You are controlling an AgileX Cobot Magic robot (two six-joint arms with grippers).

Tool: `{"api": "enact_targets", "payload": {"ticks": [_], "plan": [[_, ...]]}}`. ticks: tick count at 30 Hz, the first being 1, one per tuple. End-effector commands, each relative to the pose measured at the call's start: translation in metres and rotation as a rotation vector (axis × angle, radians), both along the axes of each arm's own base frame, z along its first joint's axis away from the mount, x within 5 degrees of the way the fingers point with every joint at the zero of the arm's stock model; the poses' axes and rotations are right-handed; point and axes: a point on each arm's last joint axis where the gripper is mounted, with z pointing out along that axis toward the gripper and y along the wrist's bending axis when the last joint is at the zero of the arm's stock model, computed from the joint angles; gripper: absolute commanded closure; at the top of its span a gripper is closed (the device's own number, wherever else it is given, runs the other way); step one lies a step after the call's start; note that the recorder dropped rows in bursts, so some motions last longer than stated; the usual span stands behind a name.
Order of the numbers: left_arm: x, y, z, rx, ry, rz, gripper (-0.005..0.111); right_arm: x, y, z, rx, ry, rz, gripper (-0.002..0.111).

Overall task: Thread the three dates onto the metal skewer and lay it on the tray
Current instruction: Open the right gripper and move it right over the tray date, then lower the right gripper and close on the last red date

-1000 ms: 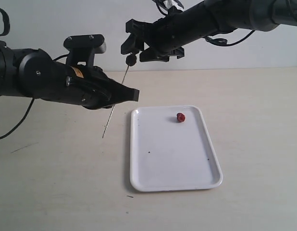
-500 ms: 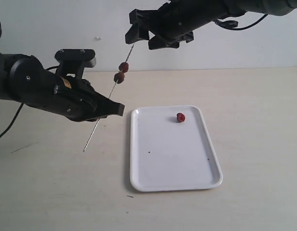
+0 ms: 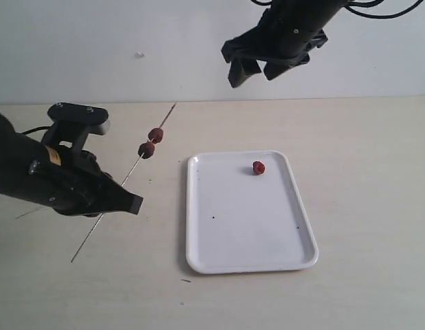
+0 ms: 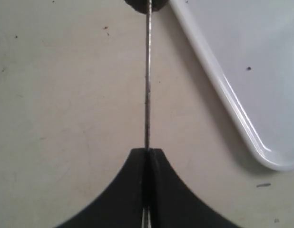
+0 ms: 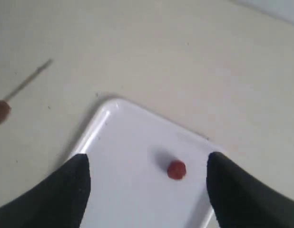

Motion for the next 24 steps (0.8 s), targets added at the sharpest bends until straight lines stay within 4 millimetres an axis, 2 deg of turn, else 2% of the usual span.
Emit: {"api": "enact_targets", "payload": {"ticks": [1,8,12,14,18,21,24], "plan": [[-0.019,0.011,0.007,-0.017,-0.015,0.008,0.107,-0.004,-0.004,-0.019,-0.088,0.129,0.034,0.041],[-0.040,0.023,0.008,-0.032,-0.013,0.020,0.107,0.006,-0.002,-0.061,-0.113,0.215,0.061,0.041],[-0.043,0.024,0.007,-0.032,-0.014,0.021,0.107,0.013,-0.001,-0.099,-0.136,0.279,0.091,0.041],[-0.042,0.024,0.008,-0.036,-0.024,0.022,0.107,0.016,-0.001,-0.109,-0.140,0.296,0.073,0.042],[-0.042,0.024,0.008,-0.043,-0.023,0.029,0.107,0.021,-0.006,-0.115,-0.198,0.318,0.011,0.044],[-0.042,0.024,0.008,-0.043,-0.025,0.029,0.107,0.027,-0.006,-0.107,-0.220,0.376,0.026,0.044],[-0.042,0.024,0.008,-0.046,-0.024,0.032,0.107,0.042,-0.002,-0.101,-0.207,0.322,0.017,0.045]]}}
